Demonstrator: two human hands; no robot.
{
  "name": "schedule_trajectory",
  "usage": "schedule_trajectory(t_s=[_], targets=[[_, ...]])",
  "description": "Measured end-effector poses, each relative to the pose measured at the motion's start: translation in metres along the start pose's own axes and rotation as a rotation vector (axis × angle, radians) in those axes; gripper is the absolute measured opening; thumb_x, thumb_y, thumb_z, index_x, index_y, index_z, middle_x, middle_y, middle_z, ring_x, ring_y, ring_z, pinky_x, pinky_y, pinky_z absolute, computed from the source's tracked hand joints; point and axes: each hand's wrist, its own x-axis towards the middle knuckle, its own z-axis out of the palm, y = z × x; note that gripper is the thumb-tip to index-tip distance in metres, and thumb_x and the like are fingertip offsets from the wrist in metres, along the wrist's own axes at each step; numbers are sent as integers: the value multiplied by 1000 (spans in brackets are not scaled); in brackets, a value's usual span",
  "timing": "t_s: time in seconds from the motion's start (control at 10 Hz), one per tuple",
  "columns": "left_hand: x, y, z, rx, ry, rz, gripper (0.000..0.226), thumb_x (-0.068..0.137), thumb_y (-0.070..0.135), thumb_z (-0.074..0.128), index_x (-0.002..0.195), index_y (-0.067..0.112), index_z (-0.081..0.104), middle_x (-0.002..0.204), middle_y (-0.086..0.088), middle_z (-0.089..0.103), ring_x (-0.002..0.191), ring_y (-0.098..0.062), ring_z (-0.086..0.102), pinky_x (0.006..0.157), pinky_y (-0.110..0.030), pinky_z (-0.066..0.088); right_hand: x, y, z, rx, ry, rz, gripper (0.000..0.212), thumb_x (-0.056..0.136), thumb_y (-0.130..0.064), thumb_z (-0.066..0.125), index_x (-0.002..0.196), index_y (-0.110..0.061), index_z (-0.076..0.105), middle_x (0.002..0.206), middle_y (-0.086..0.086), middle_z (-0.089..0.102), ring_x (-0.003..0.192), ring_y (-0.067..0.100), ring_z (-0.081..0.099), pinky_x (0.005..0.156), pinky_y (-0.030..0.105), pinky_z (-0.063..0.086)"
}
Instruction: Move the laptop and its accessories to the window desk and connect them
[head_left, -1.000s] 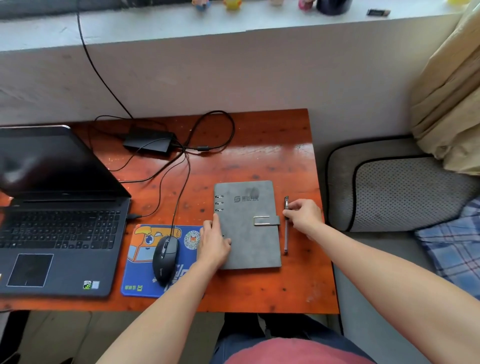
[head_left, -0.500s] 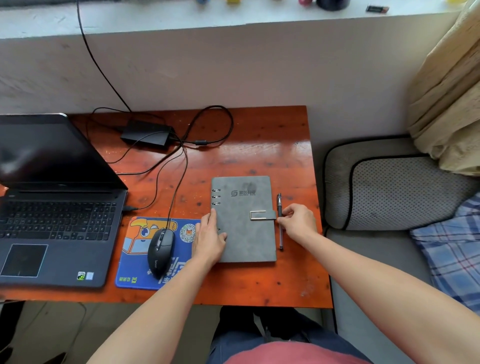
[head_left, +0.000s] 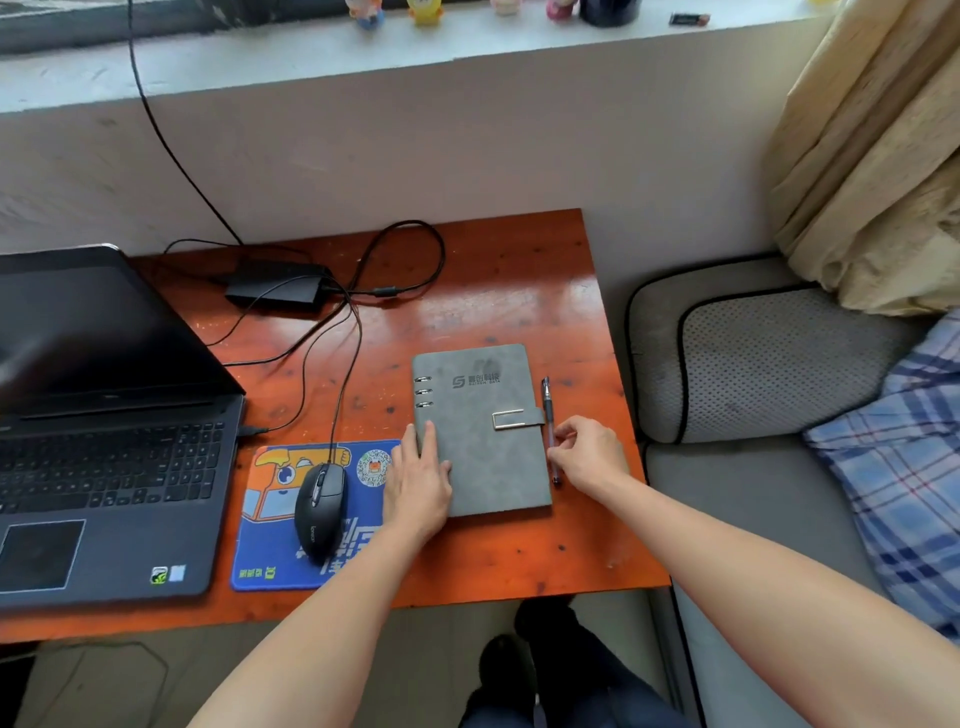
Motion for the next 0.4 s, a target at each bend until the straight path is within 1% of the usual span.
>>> schedule_trajectory(t_s=[0.1, 0.2, 0.3, 0.4], targets=[[-8, -4, 13, 67, 62, 51, 57, 101, 32, 31, 152, 13, 14, 158, -16, 11, 134, -33, 28, 108, -42, 29, -8, 5, 4, -31, 40, -27, 22, 79, -25, 68, 101, -24, 66, 90, -4, 70, 92, 24, 64, 77, 33, 50], [-14, -12, 32, 75, 149, 112, 62, 100, 41, 34, 151, 10, 18, 158, -19, 11, 137, -35, 28, 110, -42, 27, -8, 13, 11, -16, 109, -68, 18, 78, -27, 68, 96, -26, 65, 83, -8, 65, 90, 25, 63, 70, 31, 44], [-21, -21, 47, 16, 233, 169, 61, 98, 40, 40, 148, 7, 28, 155, -24, 19, 135, -39, 34, 108, -45, 32, -15, 14, 16, -49, 113, -88, 21, 79, -30, 67, 100, -26, 64, 85, -8, 63, 92, 25, 63, 70, 30, 42], [-17, -21, 54, -12, 325, 210, 58, 95, 37, 35, 140, 2, 43, 147, -29, 34, 125, -43, 47, 100, -48, 42, -16, -5, 1, -2, 217, -153, 28, 82, -31, 67, 108, -22, 66, 102, -1, 69, 100, 24, 63, 82, 34, 49]])
